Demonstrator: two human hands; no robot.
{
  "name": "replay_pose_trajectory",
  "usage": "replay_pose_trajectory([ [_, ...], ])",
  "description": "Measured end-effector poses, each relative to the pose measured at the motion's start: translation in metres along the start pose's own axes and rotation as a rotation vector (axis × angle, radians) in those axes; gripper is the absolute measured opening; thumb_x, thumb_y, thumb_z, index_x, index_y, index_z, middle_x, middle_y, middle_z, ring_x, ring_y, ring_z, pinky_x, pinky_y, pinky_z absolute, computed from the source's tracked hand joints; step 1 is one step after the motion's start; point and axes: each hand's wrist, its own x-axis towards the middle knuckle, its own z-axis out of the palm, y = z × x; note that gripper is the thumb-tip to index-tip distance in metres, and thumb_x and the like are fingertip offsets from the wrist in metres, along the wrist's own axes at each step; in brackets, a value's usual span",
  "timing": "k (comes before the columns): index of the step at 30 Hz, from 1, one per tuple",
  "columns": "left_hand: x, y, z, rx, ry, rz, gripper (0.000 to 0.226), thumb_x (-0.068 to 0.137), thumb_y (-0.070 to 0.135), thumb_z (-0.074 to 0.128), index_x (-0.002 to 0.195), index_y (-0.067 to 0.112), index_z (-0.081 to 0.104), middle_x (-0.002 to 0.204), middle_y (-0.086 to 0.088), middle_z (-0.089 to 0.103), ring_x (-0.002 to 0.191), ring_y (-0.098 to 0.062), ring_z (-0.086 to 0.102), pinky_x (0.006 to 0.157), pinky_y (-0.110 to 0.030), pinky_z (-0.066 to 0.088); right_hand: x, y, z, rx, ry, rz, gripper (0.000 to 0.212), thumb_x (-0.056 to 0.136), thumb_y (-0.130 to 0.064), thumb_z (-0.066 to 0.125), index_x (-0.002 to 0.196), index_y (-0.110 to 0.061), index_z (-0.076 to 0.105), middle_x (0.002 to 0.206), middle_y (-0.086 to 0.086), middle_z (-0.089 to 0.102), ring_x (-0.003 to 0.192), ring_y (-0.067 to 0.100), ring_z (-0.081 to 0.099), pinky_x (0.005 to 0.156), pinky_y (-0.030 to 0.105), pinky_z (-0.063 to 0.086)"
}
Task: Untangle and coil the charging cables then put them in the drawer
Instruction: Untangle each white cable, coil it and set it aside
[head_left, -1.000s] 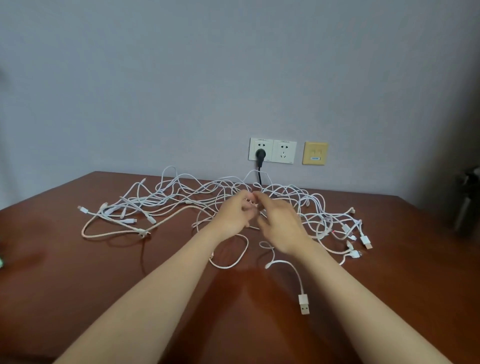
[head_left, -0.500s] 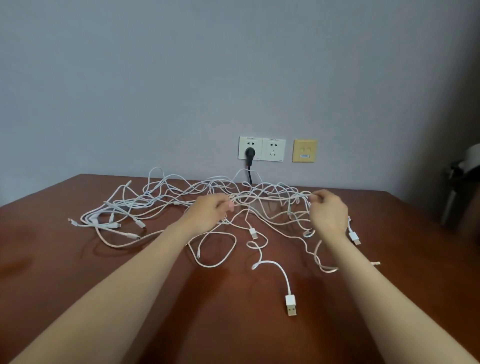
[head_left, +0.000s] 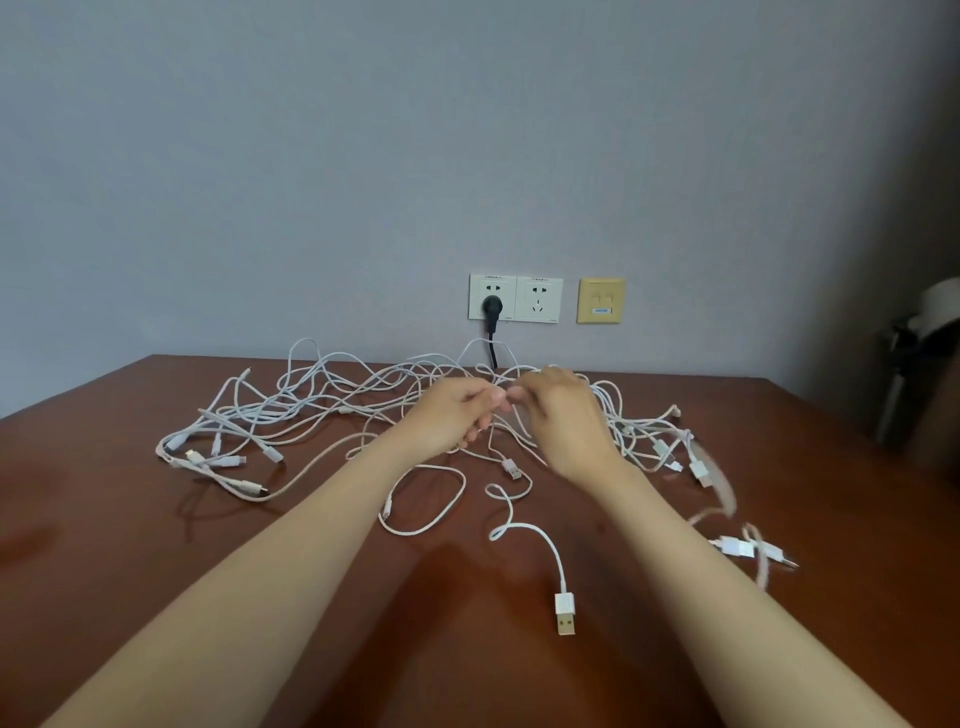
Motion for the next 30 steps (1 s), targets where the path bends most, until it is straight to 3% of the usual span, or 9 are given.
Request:
replay_pose_trajectory([
  [2, -0.004, -0.006, -0.005, 0.046, -0.034, -0.014, 0.027, 0.098, 0.017, 0.045, 0.077, 0.018, 0.061, 0.056, 0.002, 0.043, 0.039, 0.000, 0.039, 0.044, -0.012, 0.034, 0.002, 0.006, -0.002, 0.139, 0.077, 0.191, 0.023, 0.096, -0.014, 0.044, 0.092, -0.003, 0.064, 0.091, 0.019, 0.064, 0.091, 0.035, 0.055, 0.071, 0.034, 0.032],
  [6, -0.012, -0.013, -0.018, 0.177, -0.050, -0.032, 0.032, 0.100, 0.022, 0.040, 0.075, 0.023, 0.061, 0.059, 0.005, 0.046, 0.052, -0.005, 0.045, 0.053, -0.008, 0.037, 0.005, 0.027, -0.013, 0.297, 0.238, 0.566, 0.026, 0.096, -0.011, 0.040, 0.099, 0.001, 0.063, 0.100, 0.023, 0.064, 0.096, 0.036, 0.055, 0.069, 0.033, 0.026],
  [12, -0.014, -0.018, -0.027, 0.395, -0.140, -0.117, 0.018, 0.095, 0.021, 0.051, 0.080, 0.022, 0.063, 0.061, 0.014, 0.050, 0.053, 0.003, 0.048, 0.053, -0.011, 0.036, 0.014, 0.048, -0.031, 0.372, 0.406, 0.791, 0.027, 0.096, -0.008, 0.038, 0.102, 0.000, 0.063, 0.105, 0.021, 0.063, 0.099, 0.032, 0.054, 0.058, 0.023, 0.019],
  [15, -0.013, -0.020, -0.026, 0.282, -0.078, -0.181, 0.022, 0.095, 0.015, 0.048, 0.078, 0.018, 0.062, 0.055, 0.009, 0.045, 0.035, 0.000, 0.040, 0.042, -0.014, 0.031, 0.012, 0.052, -0.036, 0.287, 0.316, 0.779, 0.029, 0.095, -0.010, 0.038, 0.107, -0.005, 0.064, 0.114, 0.018, 0.062, 0.106, 0.032, 0.053, 0.071, 0.027, 0.029],
  [18, -0.007, -0.017, -0.019, 0.020, 0.060, -0.258, 0.025, 0.096, 0.013, 0.044, 0.079, 0.017, 0.061, 0.060, 0.002, 0.039, 0.031, -0.003, 0.024, 0.034, -0.015, 0.020, 0.006, 0.044, -0.031, 0.072, 0.095, 0.686, 0.034, 0.089, -0.011, 0.040, 0.108, -0.016, 0.067, 0.122, 0.013, 0.056, 0.115, 0.034, 0.049, 0.093, 0.036, 0.036],
  [23, 0.002, 0.002, 0.001, -0.228, 0.115, -0.268, 0.019, 0.096, 0.012, 0.045, 0.083, 0.013, 0.059, 0.061, -0.001, 0.038, 0.029, -0.001, 0.020, 0.031, -0.011, 0.017, -0.005, 0.008, -0.021, -0.036, -0.113, 0.288, 0.036, 0.087, -0.013, 0.046, 0.118, -0.019, 0.062, 0.124, 0.007, 0.059, 0.114, 0.027, 0.053, 0.103, 0.037, 0.034],
  [26, 0.007, 0.006, 0.009, -0.266, 0.108, -0.265, 0.021, 0.096, 0.012, 0.046, 0.076, 0.013, 0.056, 0.060, -0.001, 0.038, 0.029, -0.001, 0.022, 0.032, -0.010, 0.019, -0.010, -0.003, -0.008, 0.190, -0.292, 0.176, 0.029, 0.092, -0.025, 0.048, 0.120, -0.019, 0.058, 0.088, 0.002, 0.064, 0.093, 0.024, 0.058, 0.086, 0.030, 0.042],
  [28, 0.008, 0.004, 0.010, -0.282, 0.101, -0.265, 0.022, 0.096, 0.013, 0.047, 0.075, 0.013, 0.054, 0.060, -0.001, 0.038, 0.029, -0.001, 0.024, 0.032, -0.011, 0.020, -0.009, -0.001, 0.002, 0.418, -0.292, 0.225, 0.018, 0.094, -0.028, 0.050, 0.102, -0.017, 0.063, 0.069, -0.005, 0.055, 0.073, 0.016, 0.053, 0.067, 0.019, 0.039],
  [30, 0.005, -0.003, 0.010, -0.269, 0.071, -0.254, 0.020, 0.096, 0.015, 0.048, 0.078, 0.014, 0.057, 0.060, 0.001, 0.039, 0.033, -0.002, 0.027, 0.034, -0.014, 0.025, -0.007, 0.009, 0.011, 0.525, -0.172, 0.313, 0.023, 0.095, -0.020, 0.049, 0.076, -0.018, 0.061, 0.061, -0.011, 0.051, 0.062, 0.008, 0.047, 0.057, 0.011, 0.033],
])
